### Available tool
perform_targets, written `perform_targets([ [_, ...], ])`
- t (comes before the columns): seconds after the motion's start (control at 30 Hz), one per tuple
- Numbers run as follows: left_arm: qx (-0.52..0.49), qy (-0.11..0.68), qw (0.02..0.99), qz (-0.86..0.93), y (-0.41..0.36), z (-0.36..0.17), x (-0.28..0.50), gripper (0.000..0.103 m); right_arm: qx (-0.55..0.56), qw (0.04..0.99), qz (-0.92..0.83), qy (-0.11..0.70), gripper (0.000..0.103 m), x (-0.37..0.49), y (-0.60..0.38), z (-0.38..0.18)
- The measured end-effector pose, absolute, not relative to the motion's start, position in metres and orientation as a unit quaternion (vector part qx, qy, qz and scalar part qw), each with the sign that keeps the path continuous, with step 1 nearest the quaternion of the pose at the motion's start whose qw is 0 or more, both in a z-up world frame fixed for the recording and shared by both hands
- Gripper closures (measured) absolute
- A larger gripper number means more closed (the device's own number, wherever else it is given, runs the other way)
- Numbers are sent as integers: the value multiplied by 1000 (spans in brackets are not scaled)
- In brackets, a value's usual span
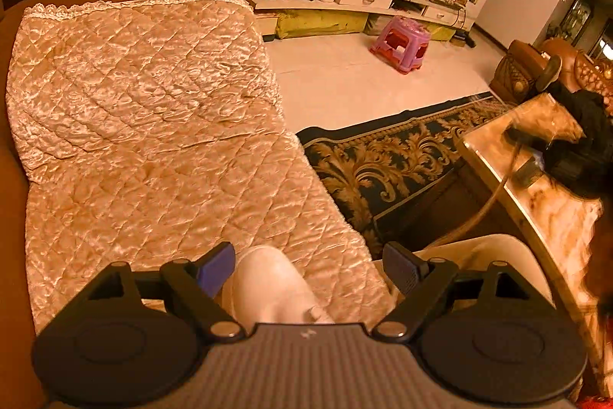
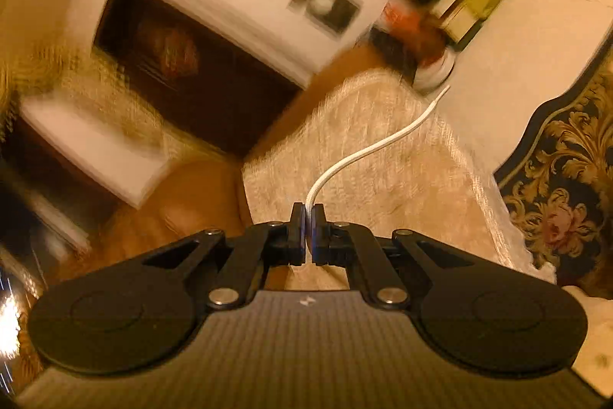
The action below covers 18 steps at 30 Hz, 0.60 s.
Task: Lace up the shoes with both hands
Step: 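Grasp the white lace end with the right gripper and lift it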
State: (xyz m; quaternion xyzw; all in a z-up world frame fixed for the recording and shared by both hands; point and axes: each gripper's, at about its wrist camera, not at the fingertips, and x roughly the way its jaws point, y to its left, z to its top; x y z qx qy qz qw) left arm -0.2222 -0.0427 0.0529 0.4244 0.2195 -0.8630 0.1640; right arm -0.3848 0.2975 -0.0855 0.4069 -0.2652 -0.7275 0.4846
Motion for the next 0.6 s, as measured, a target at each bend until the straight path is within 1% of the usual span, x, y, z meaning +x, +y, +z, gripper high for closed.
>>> perform_targets([
  [0.13, 422, 219, 155, -866, -39, 55, -225, 15, 376, 525, -760, -74, 98, -336, 261, -86],
  [0.3, 410, 252, 119, -869, -35, 54, -230, 15, 281, 570, -759, 142, 98, -261, 225, -91],
  [0.4, 403, 267, 111, -868, -34, 52, -232, 15, 229, 602, -734, 215, 98, -226, 213, -92],
  [0.53, 385, 292, 121, -867, -39, 51, -231, 15, 181, 629, -707, 269, 98, -201, 206, -96],
  [0.6, 381, 303, 129, -864, -44, 49, -229, 22, 169, 639, -698, 274, 98, -194, 208, -94],
])
